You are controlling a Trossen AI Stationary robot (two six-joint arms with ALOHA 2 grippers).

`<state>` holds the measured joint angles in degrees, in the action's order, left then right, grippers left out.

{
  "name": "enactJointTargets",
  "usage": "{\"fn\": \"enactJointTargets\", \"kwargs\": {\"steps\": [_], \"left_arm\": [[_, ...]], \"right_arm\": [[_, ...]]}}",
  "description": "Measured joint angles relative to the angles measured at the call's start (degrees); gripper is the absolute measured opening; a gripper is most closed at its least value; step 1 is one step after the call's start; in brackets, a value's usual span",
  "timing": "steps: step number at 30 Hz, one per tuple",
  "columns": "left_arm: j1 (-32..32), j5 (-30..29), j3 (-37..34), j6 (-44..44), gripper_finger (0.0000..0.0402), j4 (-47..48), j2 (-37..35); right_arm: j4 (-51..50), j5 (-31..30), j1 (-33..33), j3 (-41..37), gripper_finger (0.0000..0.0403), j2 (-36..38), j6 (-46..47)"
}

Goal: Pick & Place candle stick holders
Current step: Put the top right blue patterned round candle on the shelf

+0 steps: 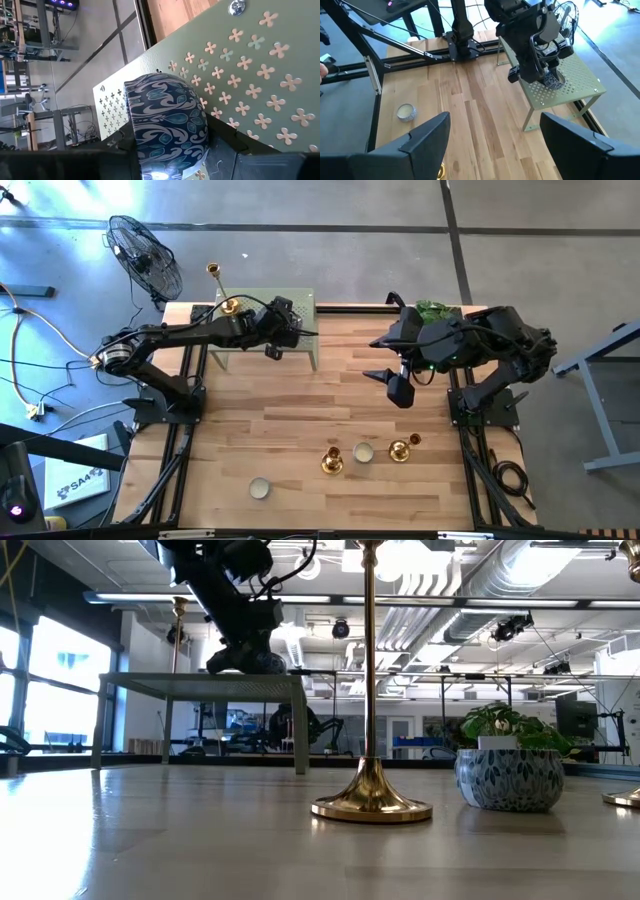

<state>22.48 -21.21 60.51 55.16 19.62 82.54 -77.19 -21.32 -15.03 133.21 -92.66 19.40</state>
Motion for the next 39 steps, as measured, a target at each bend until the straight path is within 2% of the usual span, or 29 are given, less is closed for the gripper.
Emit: {"fn": "enactJointTargets", "kwargs": {"steps": [13,17,23,39], "left_arm": [[-0.02,-0.61,0.15,-2.77,0.0148,1.54,0.0],[0.0,-0.55,1.78,-1.57,0.0148,5.22,0.02],[0.02,1.26,3.85,-1.51,0.0148,9.57,0.07],[0.02,3.22,4.06,-4.51,0.0148,11.73,0.0]], "right_arm": [[-0.15,0.02,0.0,0.0,0.0303,0.0,-0.1],[-0.22,0.22,0.0,0.02,0.0303,0.0,0.05],[-0.58,0.24,0.0,0.02,0.0303,0.0,-0.17],[-1.49,-0.79,0.04,0.02,0.0303,0.0,-1.46]]}}
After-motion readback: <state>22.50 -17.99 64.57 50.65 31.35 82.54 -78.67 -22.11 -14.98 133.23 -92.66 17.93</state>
